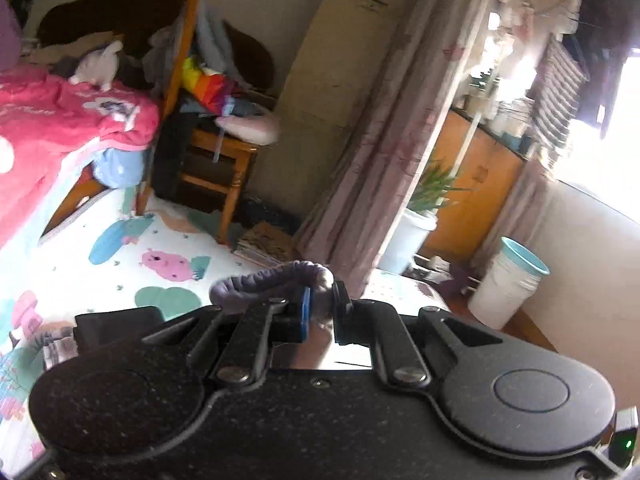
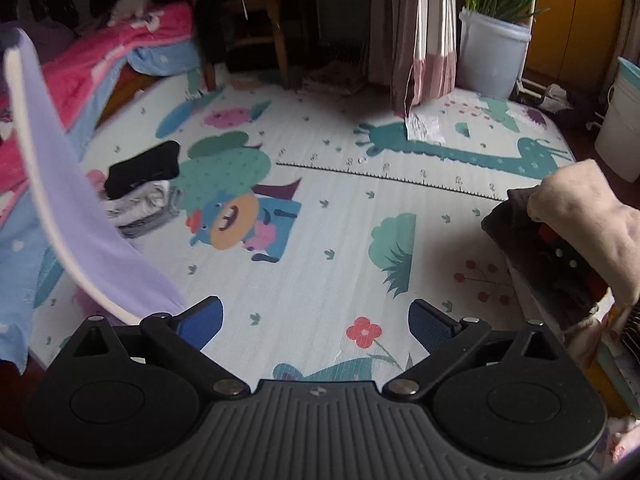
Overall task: Fold clothes
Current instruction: 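Lift the lavender sweatpants with the left gripper and lay them flat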
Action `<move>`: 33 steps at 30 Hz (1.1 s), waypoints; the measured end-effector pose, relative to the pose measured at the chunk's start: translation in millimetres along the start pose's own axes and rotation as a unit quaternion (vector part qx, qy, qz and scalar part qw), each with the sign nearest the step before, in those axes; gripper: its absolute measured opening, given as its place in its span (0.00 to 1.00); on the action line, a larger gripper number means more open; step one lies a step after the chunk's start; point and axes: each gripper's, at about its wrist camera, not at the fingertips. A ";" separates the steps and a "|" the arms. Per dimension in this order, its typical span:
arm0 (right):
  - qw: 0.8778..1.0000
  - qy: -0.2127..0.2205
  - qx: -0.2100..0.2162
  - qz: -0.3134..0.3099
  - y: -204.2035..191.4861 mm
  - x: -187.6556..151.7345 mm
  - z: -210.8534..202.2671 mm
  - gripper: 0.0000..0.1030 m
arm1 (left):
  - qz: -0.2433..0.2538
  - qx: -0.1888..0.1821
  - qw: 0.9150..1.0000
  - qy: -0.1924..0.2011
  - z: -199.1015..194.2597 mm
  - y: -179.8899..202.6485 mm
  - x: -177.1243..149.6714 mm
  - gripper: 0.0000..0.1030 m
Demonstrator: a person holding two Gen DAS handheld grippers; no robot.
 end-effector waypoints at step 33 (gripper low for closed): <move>0.988 -0.080 -0.120 0.060 122.3 -53.6 38.0 0.99 | 0.047 0.122 0.955 -0.267 149.2 4.6 -108.5 0.27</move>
Point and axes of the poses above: each gripper's, at about its wrist camera, not at the fingertips, and z roughly the way its jaws point, y to its right, x to its top, and after that the axes turned 8 degrees about -x, right-handed
